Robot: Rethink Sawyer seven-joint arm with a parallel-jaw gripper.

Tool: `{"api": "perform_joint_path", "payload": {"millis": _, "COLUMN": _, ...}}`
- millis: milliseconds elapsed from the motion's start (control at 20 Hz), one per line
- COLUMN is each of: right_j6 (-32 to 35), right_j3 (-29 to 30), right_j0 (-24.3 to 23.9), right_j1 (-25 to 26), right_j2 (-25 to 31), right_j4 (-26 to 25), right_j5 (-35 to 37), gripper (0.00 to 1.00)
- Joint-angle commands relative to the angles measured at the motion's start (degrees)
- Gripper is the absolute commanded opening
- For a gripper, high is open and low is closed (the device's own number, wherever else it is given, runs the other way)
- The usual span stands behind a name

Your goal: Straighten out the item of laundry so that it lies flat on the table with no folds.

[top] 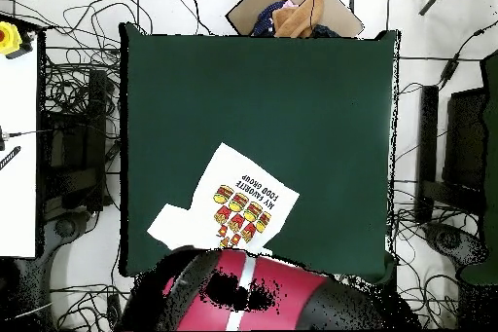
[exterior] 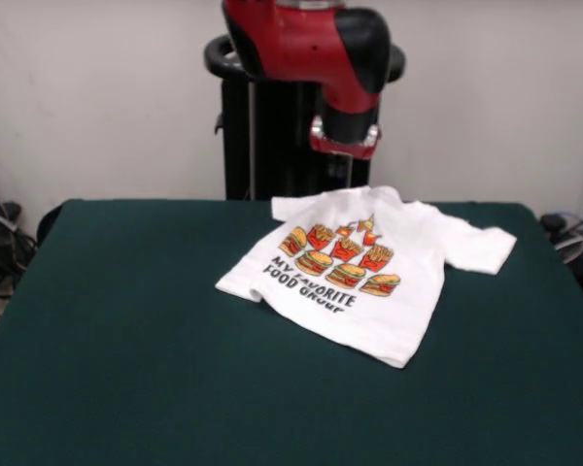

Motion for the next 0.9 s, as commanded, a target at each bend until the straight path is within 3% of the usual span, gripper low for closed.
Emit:
{"api": "perform_joint_path", "payload": {"millis": 50, "right_j6": 5.55, "right_j3": -5.26, "right_j0": -0.79, "right_j1": -2.98, "right_j2": 8.36, "right_j4": 4.06, "right_j5": 5.14, "gripper": 0.0}}
{"api": "perform_joint_path", "payload": {"millis": 450, "right_j6": 9.17, "right_j3": -12.52, "right_j0": 3.86, "right_j1": 3.94, "right_j2": 7.15, "right_j4": 7.12, "right_j5": -0.34, "gripper": 0.0}}
{"api": "perform_joint_path", "payload": {"millis": 900, "right_j6": 14.06, "right_j3": -13.52, "right_j0": 10.37, "right_j1": 6.27, "right_j2": 6.68, "right_j4": 14.15, "right_j5": -4.63, "gripper": 0.0}}
